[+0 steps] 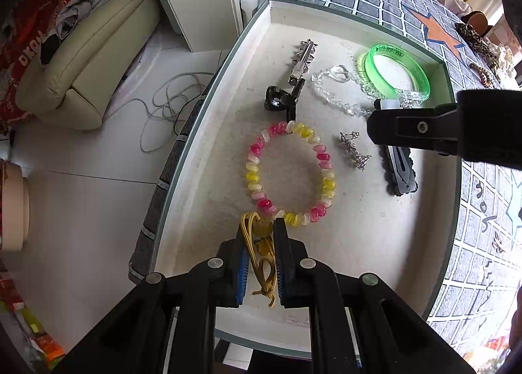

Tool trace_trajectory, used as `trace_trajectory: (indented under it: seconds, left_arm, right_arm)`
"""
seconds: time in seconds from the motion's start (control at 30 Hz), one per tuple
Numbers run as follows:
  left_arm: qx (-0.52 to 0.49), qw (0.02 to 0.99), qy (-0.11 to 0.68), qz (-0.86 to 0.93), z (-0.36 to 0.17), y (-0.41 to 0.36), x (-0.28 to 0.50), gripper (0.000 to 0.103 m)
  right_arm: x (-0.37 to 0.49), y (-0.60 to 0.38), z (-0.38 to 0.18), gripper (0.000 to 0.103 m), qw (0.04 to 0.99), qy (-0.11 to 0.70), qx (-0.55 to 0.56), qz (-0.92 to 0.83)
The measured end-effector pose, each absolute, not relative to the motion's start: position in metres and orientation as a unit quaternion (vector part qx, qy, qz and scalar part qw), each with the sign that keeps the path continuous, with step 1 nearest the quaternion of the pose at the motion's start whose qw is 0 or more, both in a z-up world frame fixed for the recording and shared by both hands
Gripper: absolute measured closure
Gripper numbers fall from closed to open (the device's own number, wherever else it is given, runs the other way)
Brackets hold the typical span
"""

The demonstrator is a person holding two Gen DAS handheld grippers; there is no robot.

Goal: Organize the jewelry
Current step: 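Carry the silver charm to the tray with right tool while left tool drops hair tie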

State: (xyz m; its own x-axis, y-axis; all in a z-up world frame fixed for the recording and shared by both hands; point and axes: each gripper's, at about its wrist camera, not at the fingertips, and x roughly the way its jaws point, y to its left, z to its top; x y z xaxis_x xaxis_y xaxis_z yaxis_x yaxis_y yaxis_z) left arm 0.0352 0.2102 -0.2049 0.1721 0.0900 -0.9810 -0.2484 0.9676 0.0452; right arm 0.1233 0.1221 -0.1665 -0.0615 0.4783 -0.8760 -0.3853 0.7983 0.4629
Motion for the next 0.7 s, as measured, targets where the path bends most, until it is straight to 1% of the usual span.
trace_trajectory:
  seconds: [0.07,0.3,0.43,0.63,0.67,0.7]
  left_arm:
    - [-0.063,0.763,0.634,0.11,-0.202,0.209,0.035,0.082]
    - [-0.06,0.755,0.644,0.106,-0.202,0.207,0.036,0.082]
    - [-0.052,0.758,0.643,0.098,-0.199,0.198,0.037,0.082]
    - [-0.04,0.761,0.643,0.085,-0.193,0.186,0.044,0.082]
    - [-0.037,0.761,0.643,0.083,-0.192,0.184,0.045,0.071]
    - [-0.037,0.761,0.643,0.083,-0.191,0.182,0.047,0.05]
  right_arm:
    - [0.123,0.113,-0.16,0.057,0.69,0.653,0.041,0.311]
    - [0.121,0.069,-0.147,0.056,0.703,0.652,0.07,0.276]
    - [0.119,0.039,-0.145,0.052,0.709,0.652,0.092,0.253]
    - [0.115,-0.004,-0.145,0.052,0.715,0.654,0.118,0.216]
    - [0.114,-0.012,-0.145,0.052,0.716,0.654,0.123,0.209]
    - [0.112,-0.021,-0.145,0.052,0.717,0.654,0.129,0.202]
